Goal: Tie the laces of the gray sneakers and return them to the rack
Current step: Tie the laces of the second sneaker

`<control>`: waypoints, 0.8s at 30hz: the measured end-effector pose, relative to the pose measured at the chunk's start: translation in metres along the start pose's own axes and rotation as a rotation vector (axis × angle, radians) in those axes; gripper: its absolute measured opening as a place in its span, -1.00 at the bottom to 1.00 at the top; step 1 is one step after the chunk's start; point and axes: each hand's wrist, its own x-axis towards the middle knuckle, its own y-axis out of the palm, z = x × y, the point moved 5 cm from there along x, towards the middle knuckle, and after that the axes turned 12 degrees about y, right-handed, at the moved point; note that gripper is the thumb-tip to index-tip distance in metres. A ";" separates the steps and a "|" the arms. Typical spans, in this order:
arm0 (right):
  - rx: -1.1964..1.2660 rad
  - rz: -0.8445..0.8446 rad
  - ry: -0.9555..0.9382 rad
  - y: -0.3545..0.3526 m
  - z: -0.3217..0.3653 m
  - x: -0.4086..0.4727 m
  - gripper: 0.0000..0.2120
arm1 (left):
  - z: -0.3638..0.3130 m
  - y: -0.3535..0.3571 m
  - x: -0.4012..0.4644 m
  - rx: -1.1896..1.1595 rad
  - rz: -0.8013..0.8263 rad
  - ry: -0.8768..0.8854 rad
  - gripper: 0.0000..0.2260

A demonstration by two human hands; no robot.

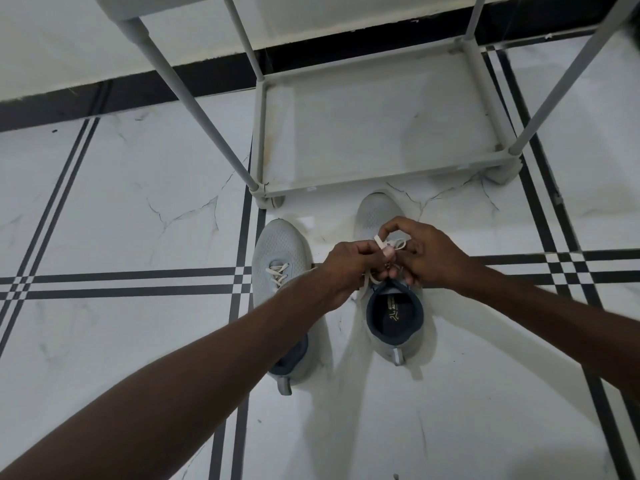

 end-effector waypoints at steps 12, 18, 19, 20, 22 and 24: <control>0.283 0.191 0.241 0.000 -0.020 0.017 -0.92 | -0.027 -0.009 -0.001 0.491 0.051 0.250 -0.87; 0.379 0.270 0.352 0.002 -0.026 0.017 -0.78 | -0.040 0.006 -0.013 1.225 0.008 0.668 -0.84; 0.422 0.314 0.378 0.002 -0.026 0.017 -0.75 | -0.039 0.010 -0.016 1.265 -0.010 0.706 -0.85; 0.442 0.365 0.401 0.001 -0.026 0.017 -0.72 | -0.039 0.013 -0.018 1.277 -0.044 0.726 -0.87; 0.379 0.435 0.408 -0.002 -0.027 0.016 -0.71 | -0.038 0.012 -0.019 1.218 -0.134 0.734 -0.88; 0.242 0.377 0.351 -0.006 -0.027 0.016 -0.74 | -0.039 0.012 -0.018 1.173 -0.178 0.739 -0.86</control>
